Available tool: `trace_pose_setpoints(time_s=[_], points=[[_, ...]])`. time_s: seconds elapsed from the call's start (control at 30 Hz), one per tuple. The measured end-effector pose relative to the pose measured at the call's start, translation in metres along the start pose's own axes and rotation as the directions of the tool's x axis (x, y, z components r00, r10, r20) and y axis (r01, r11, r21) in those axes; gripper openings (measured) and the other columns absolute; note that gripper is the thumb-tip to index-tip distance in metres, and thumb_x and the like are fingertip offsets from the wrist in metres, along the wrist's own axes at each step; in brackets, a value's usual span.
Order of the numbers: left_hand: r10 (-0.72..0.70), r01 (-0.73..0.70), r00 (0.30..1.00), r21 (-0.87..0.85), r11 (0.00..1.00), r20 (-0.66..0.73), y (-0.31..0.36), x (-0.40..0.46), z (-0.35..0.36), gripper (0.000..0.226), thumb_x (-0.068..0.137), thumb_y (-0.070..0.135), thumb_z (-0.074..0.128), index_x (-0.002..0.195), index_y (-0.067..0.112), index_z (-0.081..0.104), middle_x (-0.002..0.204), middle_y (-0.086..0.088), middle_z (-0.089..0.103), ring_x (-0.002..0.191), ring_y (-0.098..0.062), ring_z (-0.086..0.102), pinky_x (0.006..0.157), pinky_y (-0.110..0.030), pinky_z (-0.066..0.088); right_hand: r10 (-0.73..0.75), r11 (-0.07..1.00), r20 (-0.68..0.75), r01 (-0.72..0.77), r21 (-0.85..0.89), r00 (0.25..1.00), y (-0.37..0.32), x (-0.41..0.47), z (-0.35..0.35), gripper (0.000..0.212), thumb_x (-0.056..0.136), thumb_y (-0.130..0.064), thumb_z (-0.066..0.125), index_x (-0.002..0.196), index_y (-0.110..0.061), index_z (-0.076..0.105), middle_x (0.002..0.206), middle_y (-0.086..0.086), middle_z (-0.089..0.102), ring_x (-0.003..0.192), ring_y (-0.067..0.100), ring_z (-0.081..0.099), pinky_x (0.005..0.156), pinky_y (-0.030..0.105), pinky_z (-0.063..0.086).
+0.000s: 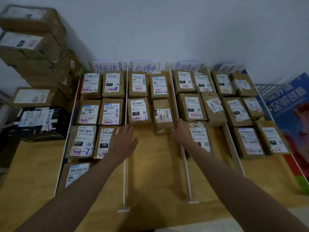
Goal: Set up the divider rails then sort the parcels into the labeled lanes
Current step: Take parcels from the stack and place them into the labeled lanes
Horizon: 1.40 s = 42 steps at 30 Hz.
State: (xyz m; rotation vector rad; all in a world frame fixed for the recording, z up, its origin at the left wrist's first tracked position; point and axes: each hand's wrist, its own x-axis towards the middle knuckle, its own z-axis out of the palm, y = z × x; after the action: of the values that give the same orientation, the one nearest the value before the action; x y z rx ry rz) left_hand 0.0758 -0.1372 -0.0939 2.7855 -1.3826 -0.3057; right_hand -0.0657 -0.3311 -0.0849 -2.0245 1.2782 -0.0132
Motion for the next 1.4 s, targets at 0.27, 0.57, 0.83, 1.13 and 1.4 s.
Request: trace_pose_setpoints(time_s=[0.27, 0.57, 0.83, 1.13, 1.4], points=[[-0.015, 0.016, 1.000, 0.034, 0.999, -0.016, -0.012, -0.061, -0.032, 0.054, 0.100, 0.046, 0.038, 0.144, 0.015, 0.039, 0.148, -0.004, 0.041, 0.136, -0.024, 0.039, 0.116, -0.045, 0.026, -0.254, 0.924, -0.081, 0.217, -0.314, 0.964, -0.019, -0.093, -0.007, 0.043, 0.095, -0.024, 0.050, 0.135, -0.010, 0.045, 0.134, 0.010, 0.051, 0.122, 0.030, 0.048, 0.097, 0.043, 0.045], [-0.040, 0.043, 0.997, 0.047, 0.998, -0.072, -0.063, -0.173, -0.048, 0.054, 0.100, 0.049, 0.035, 0.143, 0.018, 0.043, 0.149, -0.004, 0.042, 0.137, -0.024, 0.038, 0.116, -0.044, 0.025, -0.347, 0.880, -0.067, 0.301, -0.368, 0.935, -0.044, -0.204, 0.032, 0.047, 0.098, -0.029, 0.049, 0.142, -0.014, 0.041, 0.142, 0.007, 0.046, 0.131, 0.027, 0.044, 0.105, 0.042, 0.042], [-0.150, 0.158, 0.985, 0.091, 0.983, -0.089, -0.128, -0.243, -0.067, 0.051, 0.102, 0.047, 0.031, 0.143, 0.019, 0.042, 0.148, -0.002, 0.042, 0.136, -0.021, 0.038, 0.115, -0.041, 0.026, -0.453, 0.832, -0.021, 0.414, -0.369, 0.891, -0.100, -0.257, 0.066, 0.045, 0.098, -0.028, 0.048, 0.140, -0.015, 0.041, 0.144, 0.007, 0.044, 0.135, 0.027, 0.039, 0.108, 0.043, 0.037], [-0.275, 0.285, 0.948, 0.043, 0.958, -0.162, -0.202, -0.246, -0.091, 0.050, 0.099, 0.049, 0.038, 0.138, 0.019, 0.048, 0.141, -0.002, 0.049, 0.133, -0.022, 0.043, 0.111, -0.042, 0.029, -0.543, 0.784, 0.029, 0.519, -0.340, 0.839, -0.173, -0.249, 0.107, 0.049, 0.100, -0.031, 0.048, 0.145, -0.016, 0.038, 0.146, 0.006, 0.044, 0.135, 0.027, 0.041, 0.107, 0.044, 0.042], [-0.268, 0.279, 0.947, 0.044, 0.959, -0.175, -0.281, -0.204, -0.103, 0.052, 0.099, 0.049, 0.037, 0.139, 0.018, 0.047, 0.140, -0.002, 0.050, 0.131, -0.022, 0.045, 0.112, -0.041, 0.031, -0.527, 0.780, 0.070, 0.515, -0.356, 0.847, -0.252, -0.212, 0.151, 0.053, 0.101, -0.033, 0.046, 0.149, -0.013, 0.033, 0.151, 0.009, 0.038, 0.138, 0.030, 0.037, 0.109, 0.048, 0.039]])
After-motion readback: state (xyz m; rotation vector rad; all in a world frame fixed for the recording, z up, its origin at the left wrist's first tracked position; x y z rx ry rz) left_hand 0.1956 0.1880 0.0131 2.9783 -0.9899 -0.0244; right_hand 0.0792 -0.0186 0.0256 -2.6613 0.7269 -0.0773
